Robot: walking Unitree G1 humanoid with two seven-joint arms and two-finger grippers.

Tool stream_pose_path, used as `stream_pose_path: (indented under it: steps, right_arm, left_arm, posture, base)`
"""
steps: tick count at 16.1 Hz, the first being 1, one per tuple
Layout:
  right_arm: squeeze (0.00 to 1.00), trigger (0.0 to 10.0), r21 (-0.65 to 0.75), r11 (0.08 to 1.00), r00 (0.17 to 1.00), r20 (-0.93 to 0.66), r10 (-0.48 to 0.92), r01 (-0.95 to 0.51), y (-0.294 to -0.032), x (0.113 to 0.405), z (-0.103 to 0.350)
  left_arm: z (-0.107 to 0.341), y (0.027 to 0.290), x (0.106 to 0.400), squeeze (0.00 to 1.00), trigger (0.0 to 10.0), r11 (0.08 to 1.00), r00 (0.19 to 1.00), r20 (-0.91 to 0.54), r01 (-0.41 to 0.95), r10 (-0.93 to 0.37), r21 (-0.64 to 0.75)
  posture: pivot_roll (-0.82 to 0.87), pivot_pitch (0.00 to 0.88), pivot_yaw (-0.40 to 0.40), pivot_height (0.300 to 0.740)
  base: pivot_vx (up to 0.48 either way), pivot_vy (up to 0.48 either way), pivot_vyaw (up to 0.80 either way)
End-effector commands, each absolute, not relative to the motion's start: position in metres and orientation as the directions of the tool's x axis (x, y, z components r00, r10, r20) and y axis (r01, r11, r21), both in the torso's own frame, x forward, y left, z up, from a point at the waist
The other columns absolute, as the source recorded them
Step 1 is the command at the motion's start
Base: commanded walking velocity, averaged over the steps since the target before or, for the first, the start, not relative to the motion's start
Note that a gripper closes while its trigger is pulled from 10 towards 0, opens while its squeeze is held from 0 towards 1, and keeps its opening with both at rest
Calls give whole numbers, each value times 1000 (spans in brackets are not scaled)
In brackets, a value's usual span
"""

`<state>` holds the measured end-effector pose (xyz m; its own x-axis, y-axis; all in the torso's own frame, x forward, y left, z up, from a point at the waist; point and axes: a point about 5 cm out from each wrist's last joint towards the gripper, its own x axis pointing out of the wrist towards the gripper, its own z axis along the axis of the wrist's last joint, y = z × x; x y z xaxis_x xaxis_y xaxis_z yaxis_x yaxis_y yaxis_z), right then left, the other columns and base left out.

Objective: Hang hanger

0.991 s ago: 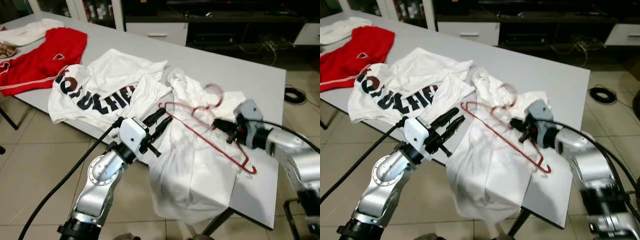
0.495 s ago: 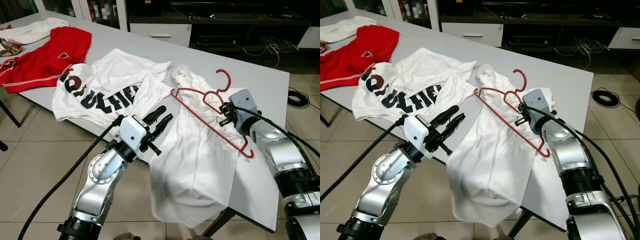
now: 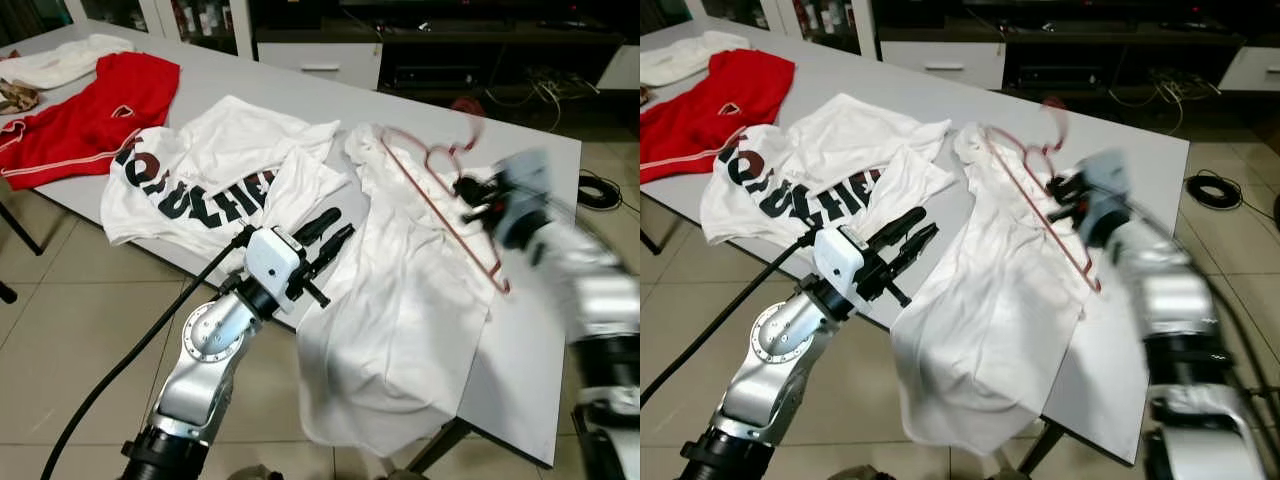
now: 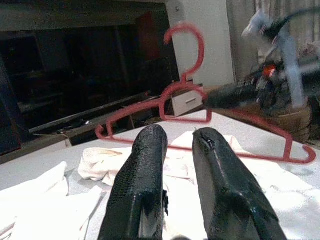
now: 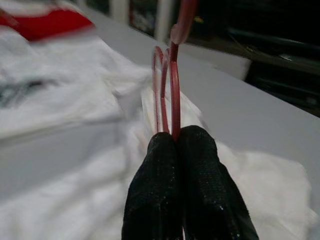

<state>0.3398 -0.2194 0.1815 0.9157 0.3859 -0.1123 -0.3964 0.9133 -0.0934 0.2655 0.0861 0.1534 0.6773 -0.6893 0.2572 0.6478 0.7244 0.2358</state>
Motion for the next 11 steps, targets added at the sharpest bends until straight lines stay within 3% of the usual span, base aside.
stream_pose_path:
  steps: [1, 4, 8, 11]
  right_arm:
    - [0, 0, -47, 902, 901, -92, 424, -430, -223, 335, 189]
    - [0, 0, -114, 834, 832, -221, 509, -540, -224, 318, 179]
    - [0, 0, -21, 718, 674, -364, 643, -696, -202, 292, 152]
    - [0, 0, -17, 705, 644, -423, 637, -709, -194, 289, 139]
  left_arm:
    - [155, 83, 266, 0, 10000, 712, 663, 258, 660, -702, 239]
    - [158, 83, 267, 0, 10000, 709, 658, 266, 670, -704, 218]
    - [166, 82, 266, 0, 10000, 712, 650, 293, 662, -701, 235]
    - [167, 82, 265, 0, 10000, 712, 650, 296, 661, -701, 235]
  posture:
    - [-116, 0, 40, 736]
    - [-122, 0, 37, 736]
    - [-109, 0, 28, 736]
    - [-103, 0, 26, 736]
  base:
    - [0, 0, 0]
    - [0, 0, 0]
    - [0, 0, 0]
    - [0, 0, 0]
